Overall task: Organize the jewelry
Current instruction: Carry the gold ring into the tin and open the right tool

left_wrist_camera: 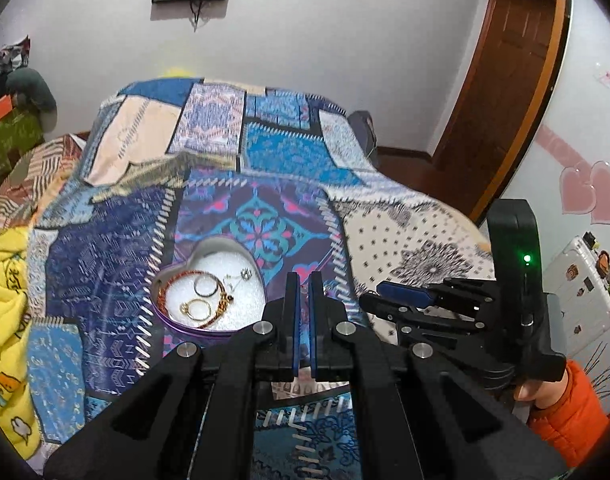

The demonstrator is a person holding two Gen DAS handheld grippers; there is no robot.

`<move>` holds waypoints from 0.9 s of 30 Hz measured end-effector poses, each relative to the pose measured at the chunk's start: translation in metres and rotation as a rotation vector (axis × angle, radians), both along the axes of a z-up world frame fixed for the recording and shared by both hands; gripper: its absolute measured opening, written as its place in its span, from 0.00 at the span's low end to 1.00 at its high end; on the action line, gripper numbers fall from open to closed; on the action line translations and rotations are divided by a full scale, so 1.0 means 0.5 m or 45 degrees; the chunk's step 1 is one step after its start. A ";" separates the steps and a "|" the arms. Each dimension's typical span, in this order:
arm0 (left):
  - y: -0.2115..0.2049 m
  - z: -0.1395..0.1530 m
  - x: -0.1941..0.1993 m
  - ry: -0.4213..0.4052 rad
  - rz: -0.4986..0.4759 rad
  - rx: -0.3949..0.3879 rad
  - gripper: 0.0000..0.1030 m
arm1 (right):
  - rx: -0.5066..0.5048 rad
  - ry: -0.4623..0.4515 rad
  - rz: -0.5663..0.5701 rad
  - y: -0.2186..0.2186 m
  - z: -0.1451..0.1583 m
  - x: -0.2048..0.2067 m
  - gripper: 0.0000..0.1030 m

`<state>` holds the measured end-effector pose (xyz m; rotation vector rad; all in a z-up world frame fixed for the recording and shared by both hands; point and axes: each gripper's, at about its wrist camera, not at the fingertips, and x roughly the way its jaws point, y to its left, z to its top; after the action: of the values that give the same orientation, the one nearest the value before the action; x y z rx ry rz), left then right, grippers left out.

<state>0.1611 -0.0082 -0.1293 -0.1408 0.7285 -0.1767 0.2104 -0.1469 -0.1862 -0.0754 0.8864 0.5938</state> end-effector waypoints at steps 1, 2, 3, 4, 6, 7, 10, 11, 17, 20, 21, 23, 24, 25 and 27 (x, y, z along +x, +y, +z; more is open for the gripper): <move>0.000 0.008 -0.004 -0.010 -0.001 0.001 0.02 | 0.006 -0.011 -0.002 0.000 0.008 -0.003 0.19; -0.001 0.018 -0.011 -0.025 -0.001 0.005 0.02 | 0.013 -0.027 -0.004 -0.001 0.019 -0.007 0.19; -0.002 0.029 -0.017 -0.041 0.000 0.009 0.02 | 0.019 -0.041 -0.005 -0.001 0.029 -0.011 0.19; -0.003 0.037 -0.022 -0.054 0.000 0.013 0.02 | 0.029 -0.058 -0.007 -0.002 0.040 -0.015 0.19; -0.001 0.056 -0.034 -0.083 0.000 0.016 0.02 | 0.040 -0.081 -0.008 -0.002 0.056 -0.021 0.19; 0.000 0.063 -0.038 -0.094 0.000 0.017 0.02 | 0.047 -0.097 -0.010 -0.002 0.066 -0.025 0.19; 0.004 0.088 -0.052 -0.134 0.004 0.022 0.02 | 0.065 -0.128 -0.014 -0.003 0.084 -0.034 0.19; 0.007 0.098 -0.056 -0.147 0.004 0.022 0.02 | 0.074 -0.138 -0.016 -0.003 0.092 -0.035 0.19; 0.025 0.130 -0.066 -0.193 0.020 0.032 0.02 | 0.100 -0.167 -0.011 0.006 0.111 -0.048 0.19; 0.039 0.142 -0.065 -0.211 0.036 0.044 0.02 | 0.109 -0.178 -0.004 0.013 0.117 -0.052 0.19; 0.046 0.147 -0.064 -0.216 0.040 0.045 0.02 | 0.115 -0.181 0.000 0.016 0.120 -0.053 0.19; 0.059 0.154 -0.059 -0.224 0.053 0.049 0.02 | 0.123 -0.184 0.010 0.026 0.123 -0.049 0.19; 0.067 0.157 -0.056 -0.227 0.057 0.051 0.02 | 0.127 -0.184 0.015 0.028 0.123 -0.049 0.19; 0.072 0.159 -0.053 -0.229 0.060 0.049 0.02 | 0.130 -0.182 0.022 0.035 0.123 -0.046 0.19; 0.086 0.163 -0.045 -0.232 0.069 0.048 0.02 | 0.135 -0.179 0.035 0.046 0.122 -0.043 0.19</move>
<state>0.1384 0.0349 -0.0480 -0.1073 0.5452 -0.1220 0.1889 -0.1240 -0.1253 -0.0337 0.7172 0.6523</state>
